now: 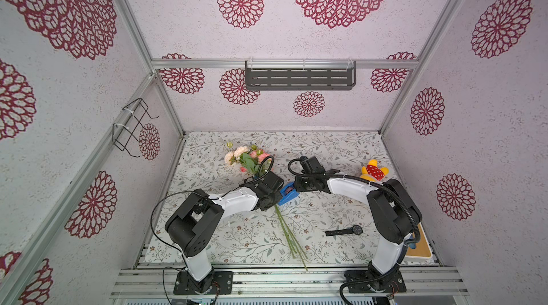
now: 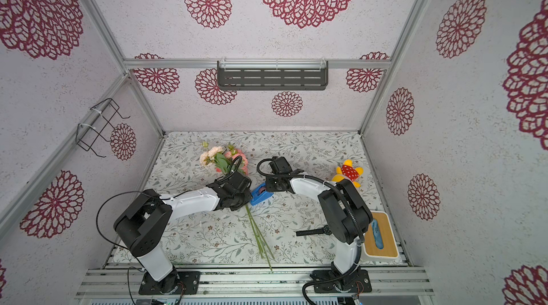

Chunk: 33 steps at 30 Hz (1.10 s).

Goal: Wrap bouquets with tape
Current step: Tear off the tape using the Tape Cutter.

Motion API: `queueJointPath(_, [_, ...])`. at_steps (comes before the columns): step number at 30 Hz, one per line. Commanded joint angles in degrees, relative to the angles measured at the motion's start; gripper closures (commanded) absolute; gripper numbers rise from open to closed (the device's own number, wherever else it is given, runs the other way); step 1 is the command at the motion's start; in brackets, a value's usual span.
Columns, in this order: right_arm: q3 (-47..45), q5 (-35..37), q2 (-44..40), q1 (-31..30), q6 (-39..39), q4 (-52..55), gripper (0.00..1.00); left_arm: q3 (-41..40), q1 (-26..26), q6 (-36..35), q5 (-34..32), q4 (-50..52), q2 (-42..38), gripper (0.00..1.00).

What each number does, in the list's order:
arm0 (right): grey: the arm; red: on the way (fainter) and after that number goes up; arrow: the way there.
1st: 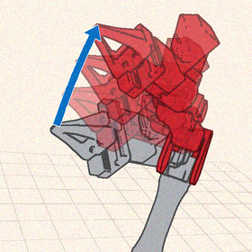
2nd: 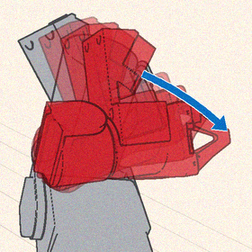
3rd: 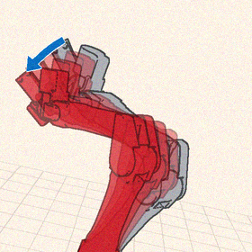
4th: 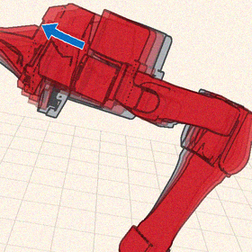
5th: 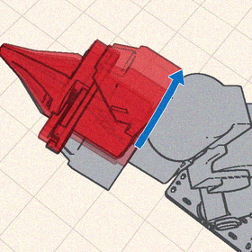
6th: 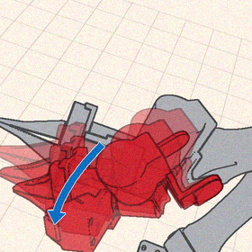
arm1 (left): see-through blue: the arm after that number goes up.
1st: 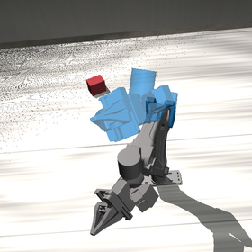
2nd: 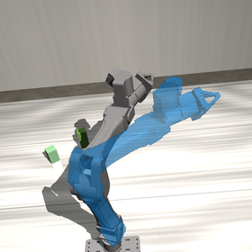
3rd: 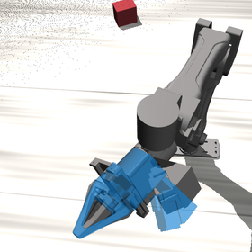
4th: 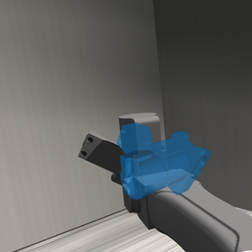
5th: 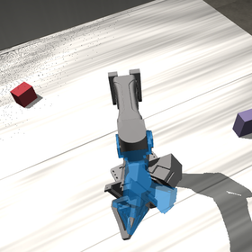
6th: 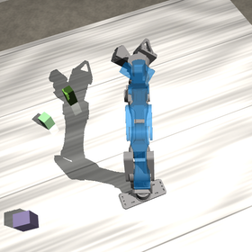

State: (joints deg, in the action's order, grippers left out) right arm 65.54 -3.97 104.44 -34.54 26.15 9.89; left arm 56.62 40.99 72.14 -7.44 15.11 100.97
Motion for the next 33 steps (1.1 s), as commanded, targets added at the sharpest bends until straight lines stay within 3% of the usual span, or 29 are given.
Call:
queueJointPath(1, [-2.26,1.72,0.44,1.05,0.67,4.31,0.69,1.21,0.75,-0.61,-1.19,-0.4,1.5,1.0])
queueJointPath(13, [-1.55,1.46,0.81,2.28,1.34,5.22,0.7,4.9,1.72,-0.64,-1.84,2.68,7.42,1.0])
queueJointPath(28, [-2.28,1.6,0.47,2.2,2.24,5.22,0.7,-1.37,1.59,1.95,-4.22,-2.38,2.52,1.0])
queueJointPath(33, [-1.39,1.59,0.87,2.2,2.24,5.84,0.7,-4.38,0.29,1.6,-6.73,-2.65,-3.94,1.0])
